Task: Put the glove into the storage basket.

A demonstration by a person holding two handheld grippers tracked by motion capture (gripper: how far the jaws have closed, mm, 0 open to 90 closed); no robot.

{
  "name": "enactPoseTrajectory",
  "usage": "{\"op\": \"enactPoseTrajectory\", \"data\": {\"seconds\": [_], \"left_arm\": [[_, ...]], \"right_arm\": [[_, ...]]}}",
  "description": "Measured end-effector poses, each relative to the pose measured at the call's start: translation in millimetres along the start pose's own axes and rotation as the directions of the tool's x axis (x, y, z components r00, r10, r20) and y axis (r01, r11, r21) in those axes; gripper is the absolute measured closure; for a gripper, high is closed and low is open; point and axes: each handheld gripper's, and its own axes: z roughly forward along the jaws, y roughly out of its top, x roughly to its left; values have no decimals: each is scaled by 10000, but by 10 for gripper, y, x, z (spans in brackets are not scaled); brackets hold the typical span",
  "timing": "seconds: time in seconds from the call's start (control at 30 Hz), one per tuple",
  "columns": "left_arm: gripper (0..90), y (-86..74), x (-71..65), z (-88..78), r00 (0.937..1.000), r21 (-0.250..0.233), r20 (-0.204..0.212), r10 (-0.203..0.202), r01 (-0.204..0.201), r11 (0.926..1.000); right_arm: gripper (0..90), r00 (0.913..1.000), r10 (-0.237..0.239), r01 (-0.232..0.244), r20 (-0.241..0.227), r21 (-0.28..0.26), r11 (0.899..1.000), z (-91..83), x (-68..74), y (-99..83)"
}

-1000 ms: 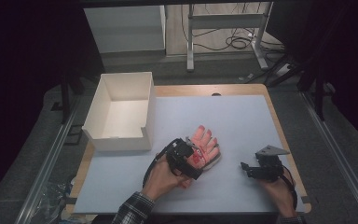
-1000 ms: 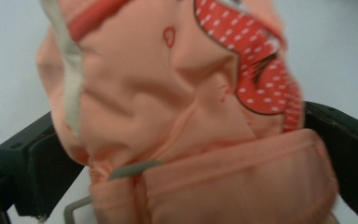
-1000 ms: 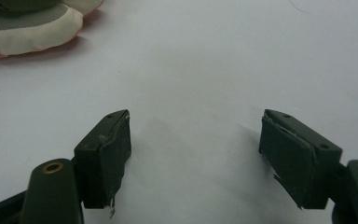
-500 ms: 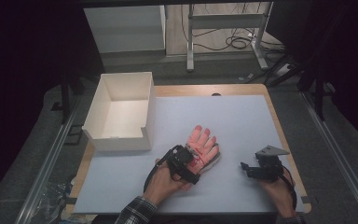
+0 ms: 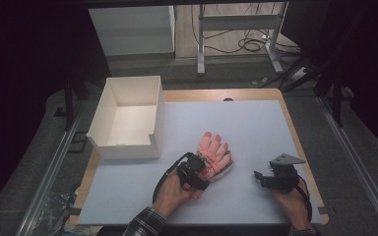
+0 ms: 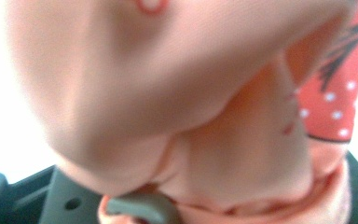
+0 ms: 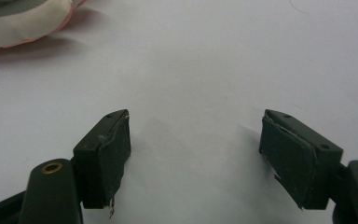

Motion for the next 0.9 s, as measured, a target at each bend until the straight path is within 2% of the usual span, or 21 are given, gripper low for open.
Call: {"op": "enactPoseTrajectory", "data": {"seconds": [0.13, 0.2, 0.33, 0.47, 0.9], "left_arm": [[477, -11, 104, -49, 9974, -179, 659, -280, 293, 9994], [480, -13, 128, -67, 9965, -223, 795, -273, 291, 9993], [484, -1, 147, -113, 9978, -404, 617, -236, 262, 9988], [483, 31, 204, -185, 9973, -532, 654, -335, 371, 9979], [479, 204, 300, -521, 9995, -768, 45, -304, 307, 9966]], "right_arm": [[250, 10000, -6, 6, 0, -9, 10000, 0, 0, -2], [250, 10000, -9, 9, 0, -17, 10000, 0, -1, -2], [250, 10000, -7, 7, -3, -23, 10000, 0, -1, -3], [250, 10000, -10, 10, -4, -24, 10000, -1, -1, -4], [250, 10000, -15, 15, 3, -41, 10000, -1, -2, -5]]}}
